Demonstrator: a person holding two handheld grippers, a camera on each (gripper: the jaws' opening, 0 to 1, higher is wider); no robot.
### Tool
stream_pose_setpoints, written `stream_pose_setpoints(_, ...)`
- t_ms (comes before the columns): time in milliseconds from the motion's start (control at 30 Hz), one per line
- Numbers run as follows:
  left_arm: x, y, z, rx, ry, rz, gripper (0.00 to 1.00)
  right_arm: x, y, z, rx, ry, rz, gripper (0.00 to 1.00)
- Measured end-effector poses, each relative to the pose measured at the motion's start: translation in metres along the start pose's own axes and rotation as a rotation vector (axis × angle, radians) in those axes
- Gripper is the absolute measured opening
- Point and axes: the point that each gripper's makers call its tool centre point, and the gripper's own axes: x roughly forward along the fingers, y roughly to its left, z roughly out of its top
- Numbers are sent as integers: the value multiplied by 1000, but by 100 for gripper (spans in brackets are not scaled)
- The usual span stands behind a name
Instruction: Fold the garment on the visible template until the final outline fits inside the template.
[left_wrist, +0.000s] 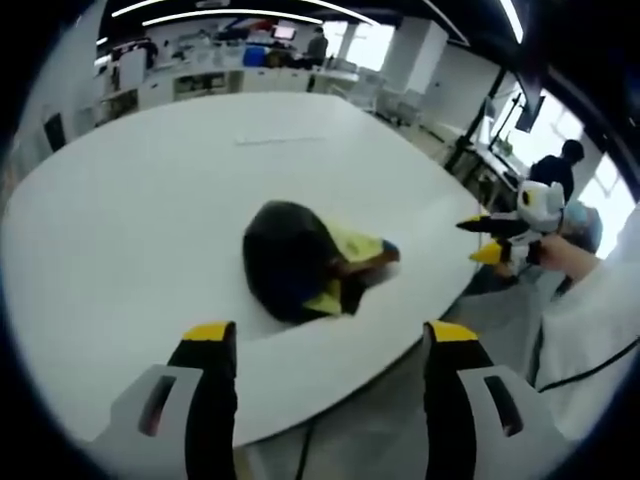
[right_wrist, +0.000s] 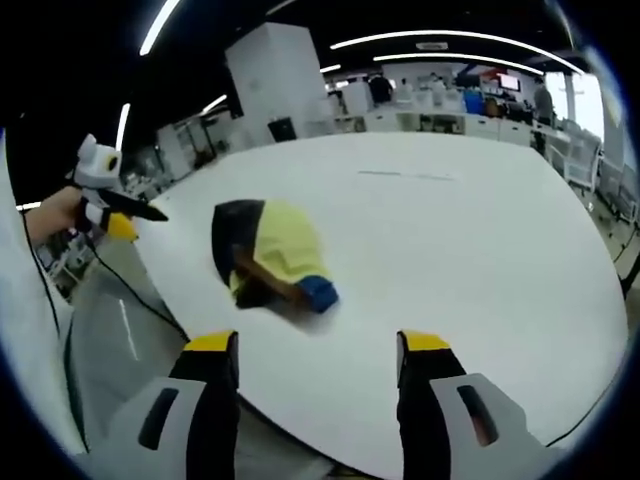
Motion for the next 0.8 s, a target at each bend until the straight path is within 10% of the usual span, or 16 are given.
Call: stream_pose_setpoints(800, 20, 3, 1, 9, 10, -32, 64, 30, -12, -15, -50, 56, 4, 55)
